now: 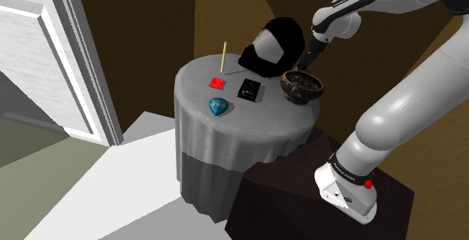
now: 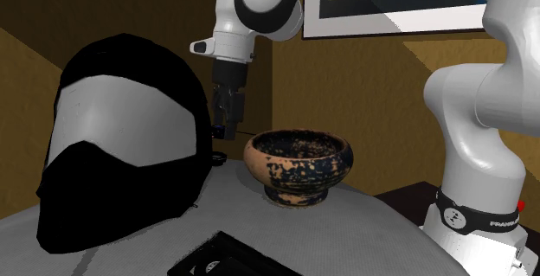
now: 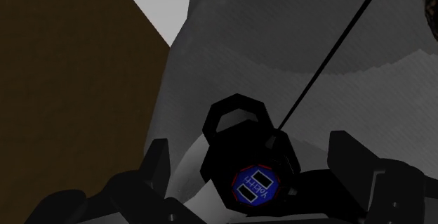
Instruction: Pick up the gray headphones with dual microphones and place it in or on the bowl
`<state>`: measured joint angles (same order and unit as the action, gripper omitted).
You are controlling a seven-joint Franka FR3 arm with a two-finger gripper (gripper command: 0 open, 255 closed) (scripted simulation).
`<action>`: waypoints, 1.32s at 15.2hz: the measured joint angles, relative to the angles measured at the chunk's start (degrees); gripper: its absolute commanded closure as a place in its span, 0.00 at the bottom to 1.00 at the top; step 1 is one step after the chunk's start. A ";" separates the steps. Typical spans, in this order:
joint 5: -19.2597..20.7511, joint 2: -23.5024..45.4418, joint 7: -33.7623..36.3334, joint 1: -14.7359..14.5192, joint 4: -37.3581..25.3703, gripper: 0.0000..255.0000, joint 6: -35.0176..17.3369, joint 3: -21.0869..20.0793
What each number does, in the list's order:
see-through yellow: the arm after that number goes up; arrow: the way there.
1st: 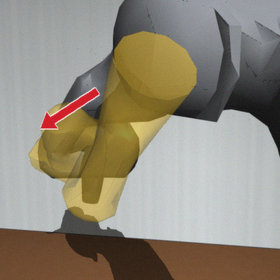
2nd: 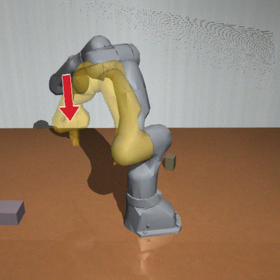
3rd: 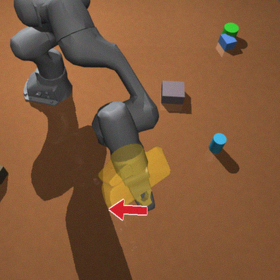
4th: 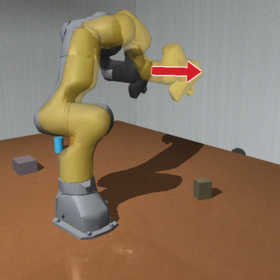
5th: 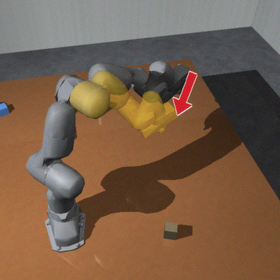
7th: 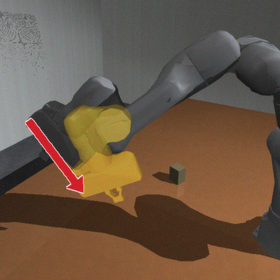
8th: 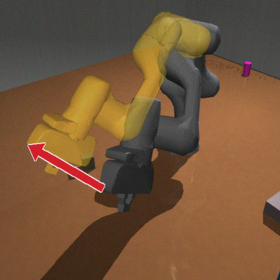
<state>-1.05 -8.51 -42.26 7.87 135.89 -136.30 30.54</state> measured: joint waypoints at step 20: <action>1.62 -2.29 1.44 0.34 -2.00 1.00 4.09 -0.55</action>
<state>0.56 -10.79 -40.82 8.21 133.89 -132.20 29.99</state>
